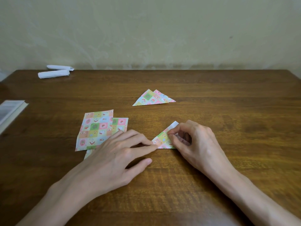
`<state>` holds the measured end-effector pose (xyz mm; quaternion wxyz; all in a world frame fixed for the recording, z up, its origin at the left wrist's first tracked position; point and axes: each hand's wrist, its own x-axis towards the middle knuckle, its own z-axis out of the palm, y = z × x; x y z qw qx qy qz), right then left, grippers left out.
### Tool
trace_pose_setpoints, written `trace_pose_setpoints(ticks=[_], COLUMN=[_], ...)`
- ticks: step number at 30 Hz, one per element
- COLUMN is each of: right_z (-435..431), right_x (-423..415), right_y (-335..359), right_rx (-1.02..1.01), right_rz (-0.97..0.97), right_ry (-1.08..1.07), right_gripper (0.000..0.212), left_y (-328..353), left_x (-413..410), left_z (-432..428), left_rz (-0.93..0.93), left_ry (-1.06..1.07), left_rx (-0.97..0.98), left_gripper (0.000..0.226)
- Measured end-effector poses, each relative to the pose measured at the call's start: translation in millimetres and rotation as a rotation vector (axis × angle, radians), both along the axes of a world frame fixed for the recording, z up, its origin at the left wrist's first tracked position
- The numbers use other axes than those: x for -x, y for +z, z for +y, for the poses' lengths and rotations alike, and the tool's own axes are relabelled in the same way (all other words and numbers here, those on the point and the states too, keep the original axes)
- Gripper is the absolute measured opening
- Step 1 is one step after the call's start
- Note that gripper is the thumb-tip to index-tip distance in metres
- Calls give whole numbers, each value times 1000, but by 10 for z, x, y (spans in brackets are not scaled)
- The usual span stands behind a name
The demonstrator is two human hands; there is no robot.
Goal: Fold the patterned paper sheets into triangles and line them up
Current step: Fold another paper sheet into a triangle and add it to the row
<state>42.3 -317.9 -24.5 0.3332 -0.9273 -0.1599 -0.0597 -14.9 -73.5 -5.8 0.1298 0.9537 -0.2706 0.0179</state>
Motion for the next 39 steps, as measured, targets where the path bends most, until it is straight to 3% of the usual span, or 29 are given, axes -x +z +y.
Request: trace_pose_setpoints(ticks=[2, 8, 24, 39], right_z=[5, 62, 120, 149], right_x=[1, 59, 95, 141], right_y=[-3, 21, 53, -39], right_rx=[7, 78, 187, 184], right_rz=[-3, 20, 59, -56], right_ry=[-4, -19, -25, -27], right_gripper=[2, 46, 47, 47], left_y=[7, 25, 37, 36], left_x=[3, 13, 39, -20], left_z=[-2, -3, -3, 196], left_rz=[-2, 2, -34, -17], left_ry=[-5, -13, -1, -24], left_rx=[-4, -36, -57, 29], left_gripper=[46, 47, 43, 40])
